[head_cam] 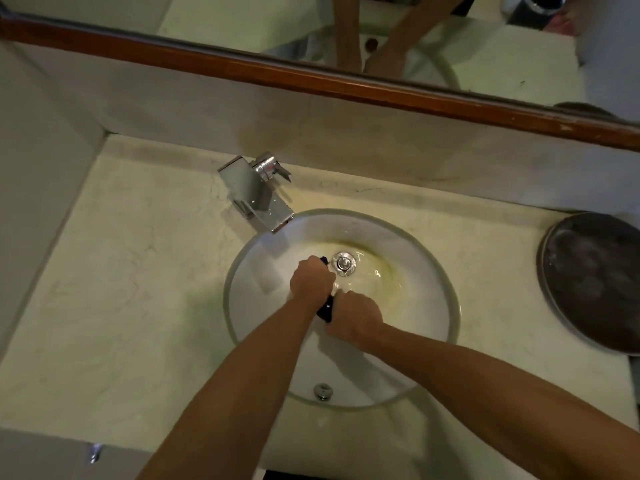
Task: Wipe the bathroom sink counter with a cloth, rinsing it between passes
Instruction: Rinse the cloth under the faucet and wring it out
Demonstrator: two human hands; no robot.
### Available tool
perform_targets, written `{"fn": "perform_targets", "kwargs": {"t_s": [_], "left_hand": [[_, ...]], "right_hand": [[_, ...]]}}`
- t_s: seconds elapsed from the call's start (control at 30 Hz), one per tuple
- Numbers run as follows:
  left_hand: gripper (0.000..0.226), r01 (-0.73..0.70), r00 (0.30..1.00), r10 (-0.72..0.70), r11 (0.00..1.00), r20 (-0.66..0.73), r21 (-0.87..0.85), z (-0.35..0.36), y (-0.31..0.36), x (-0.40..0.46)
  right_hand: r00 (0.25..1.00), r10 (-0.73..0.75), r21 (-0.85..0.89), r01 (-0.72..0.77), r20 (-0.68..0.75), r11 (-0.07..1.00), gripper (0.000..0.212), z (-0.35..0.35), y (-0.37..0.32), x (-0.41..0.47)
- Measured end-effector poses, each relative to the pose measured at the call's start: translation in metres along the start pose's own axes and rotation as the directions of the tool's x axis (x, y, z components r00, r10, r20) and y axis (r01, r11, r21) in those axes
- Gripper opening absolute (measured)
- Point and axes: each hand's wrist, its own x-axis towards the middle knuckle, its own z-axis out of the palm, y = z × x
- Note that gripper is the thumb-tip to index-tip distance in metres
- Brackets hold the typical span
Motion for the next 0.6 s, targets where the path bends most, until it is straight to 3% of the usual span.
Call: {"fn": "perform_targets", "kwargs": {"t_s": [0.13,0.27,0.33,0.43,0.5,0.57,0.6], "left_hand": [[0.025,-0.071,0.996,0.057,0.967,0.062,0.243,0.008,-0.010,0.006],[0.024,-0.091,0.995,0.076,0.964,0.069,0.251,0.012,-0.017,0.004],[0.023,-0.078,0.996,0.071,0.982,0.046,0.174,0.010,-0.016,0.006],[0.029,0.009,0.989,0.024,0.975,0.146,-0.221,-0.008,-0.004,0.010],[0.026,0.131,0.927,0.086,0.840,0.366,-0.527,-0.039,0.003,0.000],[0.008,0.363,0.750,0.311,0.544,0.584,-0.756,-0.077,0.005,-0.016],[0.015,0.447,0.676,0.440,0.393,0.592,-0.803,-0.091,0.001,-0.022]], "right_hand": [[0.999,0.037,-0.086,-0.038,-0.019,0.996,0.030,0.024,-0.012,0.006],[0.998,0.050,-0.101,-0.053,-0.029,0.993,0.033,0.034,-0.012,0.005],[0.997,0.075,-0.026,-0.076,-0.036,0.997,0.035,0.031,-0.008,0.002],[0.983,0.141,0.292,-0.170,0.118,0.941,0.031,0.010,0.011,-0.001],[0.930,0.052,0.615,-0.281,0.363,0.737,0.032,-0.013,0.026,-0.009],[0.821,-0.167,0.794,-0.444,0.546,0.415,0.043,-0.030,0.039,-0.024],[0.769,-0.312,0.829,-0.508,0.558,0.232,0.050,-0.037,0.046,-0.030]]}}
